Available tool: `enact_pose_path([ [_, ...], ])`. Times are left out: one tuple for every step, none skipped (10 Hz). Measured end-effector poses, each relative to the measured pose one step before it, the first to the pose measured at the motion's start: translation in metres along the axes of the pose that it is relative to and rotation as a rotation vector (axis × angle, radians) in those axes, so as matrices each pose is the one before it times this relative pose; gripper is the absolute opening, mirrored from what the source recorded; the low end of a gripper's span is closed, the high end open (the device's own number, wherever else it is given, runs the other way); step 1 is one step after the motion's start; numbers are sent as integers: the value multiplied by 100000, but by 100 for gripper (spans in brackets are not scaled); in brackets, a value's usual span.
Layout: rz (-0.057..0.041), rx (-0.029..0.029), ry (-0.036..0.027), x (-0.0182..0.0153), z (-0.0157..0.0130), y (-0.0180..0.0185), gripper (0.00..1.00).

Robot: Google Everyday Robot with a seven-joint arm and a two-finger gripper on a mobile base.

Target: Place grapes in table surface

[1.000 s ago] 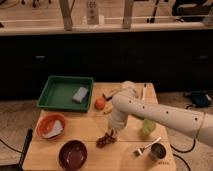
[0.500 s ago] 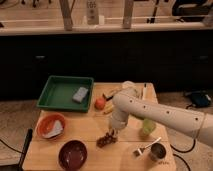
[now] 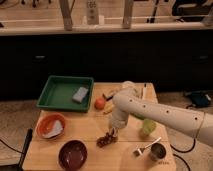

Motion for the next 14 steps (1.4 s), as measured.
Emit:
enact_pose_path([
  [20, 282, 452, 132, -157, -69, 58],
  [-377, -172, 514, 141, -216, -120, 69],
  [-553, -252, 310, 112, -163, -181, 77],
  [-125, 55, 298, 187, -166, -60, 80],
  [151, 350, 198, 432, -209, -11, 80],
  [-215, 106, 33, 305, -73, -135, 80],
  [-745, 108, -17, 229, -45, -392, 80],
  [-368, -70, -77, 194, -8, -143, 80],
  [-957, 247, -290, 356, -86, -279, 80],
  [-736, 51, -201, 108, 48, -143, 80],
  [-3749, -120, -634, 0, 288, -312, 80],
  [-4662, -59, -359, 48, 252, -2, 80],
  [-2393, -16, -277, 16, 167, -39, 80],
  [-436, -62, -136, -42, 52, -161, 80],
])
